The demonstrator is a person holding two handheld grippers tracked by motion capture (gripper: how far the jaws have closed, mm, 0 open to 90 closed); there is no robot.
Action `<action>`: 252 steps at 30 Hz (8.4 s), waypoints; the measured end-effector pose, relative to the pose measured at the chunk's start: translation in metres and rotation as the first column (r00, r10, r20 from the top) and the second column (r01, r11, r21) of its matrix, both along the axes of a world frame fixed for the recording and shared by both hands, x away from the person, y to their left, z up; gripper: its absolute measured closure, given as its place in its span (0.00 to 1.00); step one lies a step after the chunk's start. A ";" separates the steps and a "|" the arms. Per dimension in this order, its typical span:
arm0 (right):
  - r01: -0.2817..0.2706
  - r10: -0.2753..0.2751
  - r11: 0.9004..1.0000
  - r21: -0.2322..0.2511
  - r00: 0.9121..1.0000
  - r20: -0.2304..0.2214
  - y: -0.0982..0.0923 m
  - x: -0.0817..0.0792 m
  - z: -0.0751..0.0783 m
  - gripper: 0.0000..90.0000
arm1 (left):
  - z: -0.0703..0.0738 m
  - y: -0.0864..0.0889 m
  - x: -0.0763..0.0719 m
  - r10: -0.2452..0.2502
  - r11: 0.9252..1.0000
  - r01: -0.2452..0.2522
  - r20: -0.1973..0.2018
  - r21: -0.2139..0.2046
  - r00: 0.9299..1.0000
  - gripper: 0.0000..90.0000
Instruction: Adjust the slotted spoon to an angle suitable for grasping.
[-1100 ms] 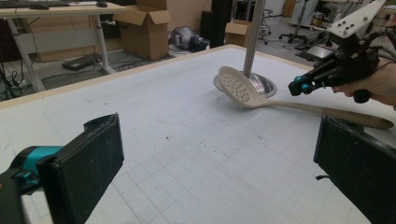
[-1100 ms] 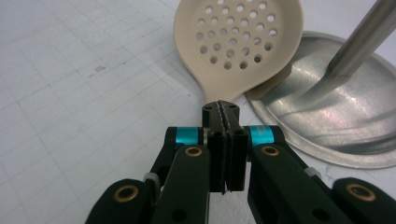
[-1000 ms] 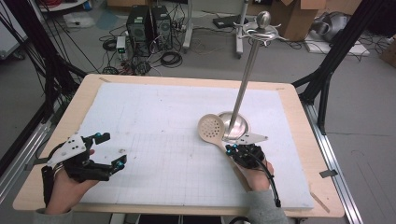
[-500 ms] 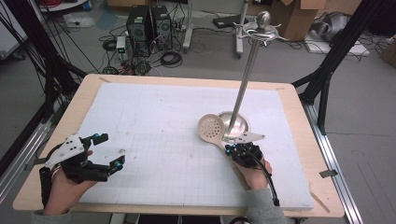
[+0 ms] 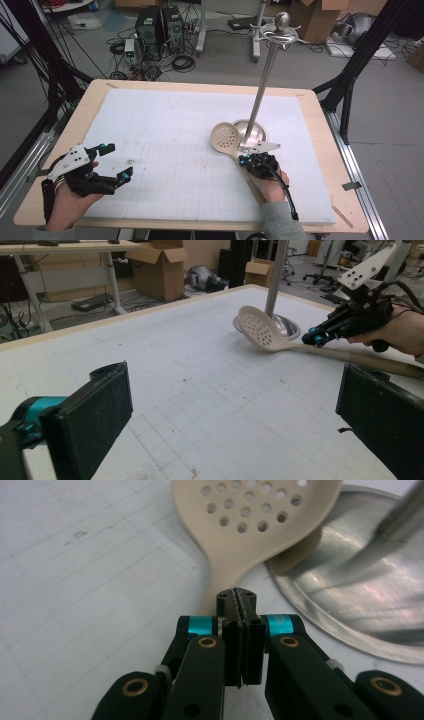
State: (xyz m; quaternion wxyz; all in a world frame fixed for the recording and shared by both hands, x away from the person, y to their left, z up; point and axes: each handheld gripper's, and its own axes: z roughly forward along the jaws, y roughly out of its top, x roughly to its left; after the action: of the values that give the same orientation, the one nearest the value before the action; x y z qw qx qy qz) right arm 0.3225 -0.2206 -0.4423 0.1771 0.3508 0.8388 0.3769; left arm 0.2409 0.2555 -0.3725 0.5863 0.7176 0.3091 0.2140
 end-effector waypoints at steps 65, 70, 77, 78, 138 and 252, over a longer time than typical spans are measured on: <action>-0.267 0.268 0.963 -0.031 0.963 0.034 0.032 -0.017 0.001 1.00 | -0.006 -0.001 0.003 -0.002 1.000 0.002 -0.027 0.010 1.000 0.02; -0.305 0.304 0.952 0.005 0.950 0.070 0.013 -0.032 0.017 1.00 | -0.005 -0.001 0.004 -0.006 1.000 0.007 -0.024 0.008 1.000 0.02; -0.373 0.373 0.927 0.024 0.928 0.023 -0.022 -0.054 0.005 1.00 | -0.003 -0.005 0.005 -0.017 1.000 0.017 -0.018 0.008 1.000 0.02; -0.369 0.369 0.929 0.033 0.929 0.017 -0.026 -0.056 0.003 1.00 | -0.003 -0.006 0.005 -0.018 1.000 0.018 -0.019 0.006 1.000 0.02; -0.505 0.516 0.850 0.148 0.856 -0.041 0.053 -0.048 -0.004 1.00 | -0.008 0.010 -0.007 0.024 1.000 -0.023 -0.032 0.017 0.999 0.02; -0.113 0.118 0.988 0.106 0.992 -0.047 -0.065 -0.132 0.001 1.00 | -0.016 -0.051 0.032 -0.132 0.991 0.134 -0.065 0.029 0.989 0.02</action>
State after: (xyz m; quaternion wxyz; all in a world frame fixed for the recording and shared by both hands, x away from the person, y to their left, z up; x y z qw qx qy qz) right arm 0.1910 -0.2857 -0.4417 0.1144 0.3202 0.8414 0.4200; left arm 0.2727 0.2043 -0.3888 0.5772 0.7525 0.2754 0.1571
